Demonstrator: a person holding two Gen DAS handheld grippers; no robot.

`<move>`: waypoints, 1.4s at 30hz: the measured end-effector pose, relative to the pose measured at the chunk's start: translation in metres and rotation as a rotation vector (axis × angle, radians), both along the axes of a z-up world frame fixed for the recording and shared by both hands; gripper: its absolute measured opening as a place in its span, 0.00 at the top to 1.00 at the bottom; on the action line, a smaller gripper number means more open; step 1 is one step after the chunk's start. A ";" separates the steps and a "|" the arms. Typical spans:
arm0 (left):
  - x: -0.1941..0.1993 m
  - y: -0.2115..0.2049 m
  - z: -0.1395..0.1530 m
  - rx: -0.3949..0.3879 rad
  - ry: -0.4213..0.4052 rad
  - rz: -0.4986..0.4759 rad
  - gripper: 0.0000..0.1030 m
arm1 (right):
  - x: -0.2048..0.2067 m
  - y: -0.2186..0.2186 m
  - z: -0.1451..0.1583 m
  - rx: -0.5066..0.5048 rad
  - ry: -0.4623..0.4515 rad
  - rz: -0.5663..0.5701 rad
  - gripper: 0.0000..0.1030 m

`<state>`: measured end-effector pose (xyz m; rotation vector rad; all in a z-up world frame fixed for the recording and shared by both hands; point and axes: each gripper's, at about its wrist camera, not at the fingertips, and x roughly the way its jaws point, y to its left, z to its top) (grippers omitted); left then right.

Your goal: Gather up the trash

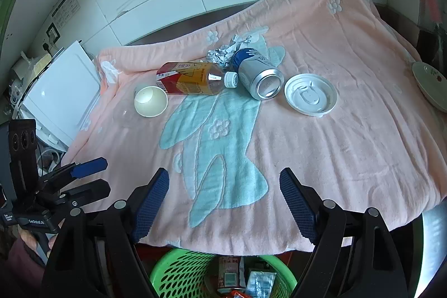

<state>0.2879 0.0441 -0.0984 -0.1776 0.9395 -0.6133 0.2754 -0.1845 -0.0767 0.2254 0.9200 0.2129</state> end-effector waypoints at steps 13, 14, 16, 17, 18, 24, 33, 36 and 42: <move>0.007 0.009 0.001 0.002 0.010 0.022 0.15 | 0.007 0.009 0.001 0.001 -0.001 0.018 0.24; 0.007 0.010 0.001 0.002 0.010 0.024 0.15 | 0.008 0.010 0.001 0.001 -0.001 0.020 0.24; 0.008 0.012 0.001 0.002 0.012 0.026 0.15 | 0.008 0.011 0.001 0.002 -0.001 0.023 0.24; 0.008 0.012 0.001 0.003 0.012 0.028 0.15 | 0.009 0.012 0.001 0.003 0.000 0.025 0.24; 0.009 0.013 0.001 0.003 0.012 0.030 0.15 | 0.009 0.012 0.001 0.002 -0.001 0.027 0.24; 0.011 0.017 0.000 -0.001 0.017 0.043 0.15 | 0.010 0.014 0.000 0.001 0.001 0.030 0.24; 0.012 0.019 0.001 -0.006 0.016 0.049 0.15 | 0.009 0.016 0.000 0.004 0.002 0.031 0.24; 0.012 0.019 0.001 -0.004 0.015 0.048 0.15 | 0.009 0.015 0.000 0.005 0.003 0.029 0.24; 0.012 0.019 0.001 -0.004 0.015 0.048 0.15 | 0.009 0.015 -0.002 0.007 0.005 0.030 0.24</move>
